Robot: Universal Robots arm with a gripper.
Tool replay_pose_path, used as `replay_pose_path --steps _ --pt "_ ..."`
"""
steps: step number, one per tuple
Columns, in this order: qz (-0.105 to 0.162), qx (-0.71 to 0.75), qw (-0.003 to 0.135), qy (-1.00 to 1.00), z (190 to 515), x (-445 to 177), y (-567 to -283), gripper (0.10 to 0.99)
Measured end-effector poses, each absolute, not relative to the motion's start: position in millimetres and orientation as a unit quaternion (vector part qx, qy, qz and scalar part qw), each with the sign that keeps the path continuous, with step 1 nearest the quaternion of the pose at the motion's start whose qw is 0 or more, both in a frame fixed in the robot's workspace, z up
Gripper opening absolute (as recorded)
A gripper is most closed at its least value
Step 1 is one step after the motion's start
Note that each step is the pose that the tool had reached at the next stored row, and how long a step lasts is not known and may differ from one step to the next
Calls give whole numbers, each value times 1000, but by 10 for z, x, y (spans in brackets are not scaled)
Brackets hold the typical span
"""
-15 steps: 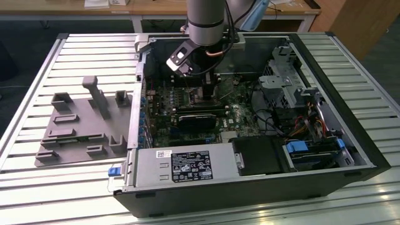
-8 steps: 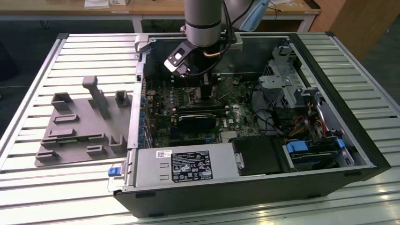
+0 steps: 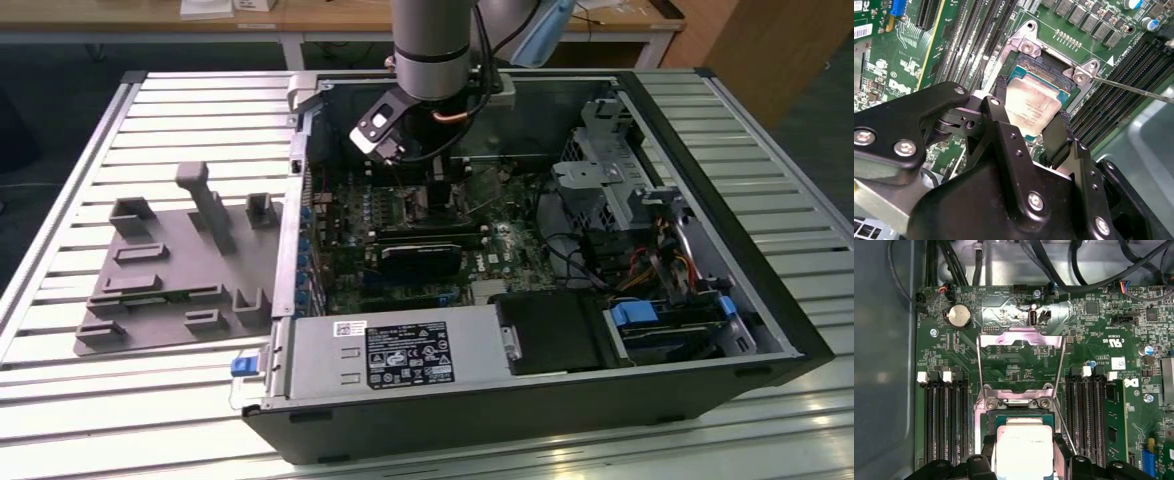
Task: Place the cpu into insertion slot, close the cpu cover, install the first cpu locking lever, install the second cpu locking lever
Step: 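Place the cpu into insertion slot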
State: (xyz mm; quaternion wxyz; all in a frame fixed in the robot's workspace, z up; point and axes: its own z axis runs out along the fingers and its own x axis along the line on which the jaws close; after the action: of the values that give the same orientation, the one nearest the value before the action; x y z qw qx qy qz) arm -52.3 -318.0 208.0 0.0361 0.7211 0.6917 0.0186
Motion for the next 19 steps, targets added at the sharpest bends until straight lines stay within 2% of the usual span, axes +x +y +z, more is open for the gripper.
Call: replay_pose_path --steps 19 --pt "18 721 37 692 1957 -551 -3154 537"
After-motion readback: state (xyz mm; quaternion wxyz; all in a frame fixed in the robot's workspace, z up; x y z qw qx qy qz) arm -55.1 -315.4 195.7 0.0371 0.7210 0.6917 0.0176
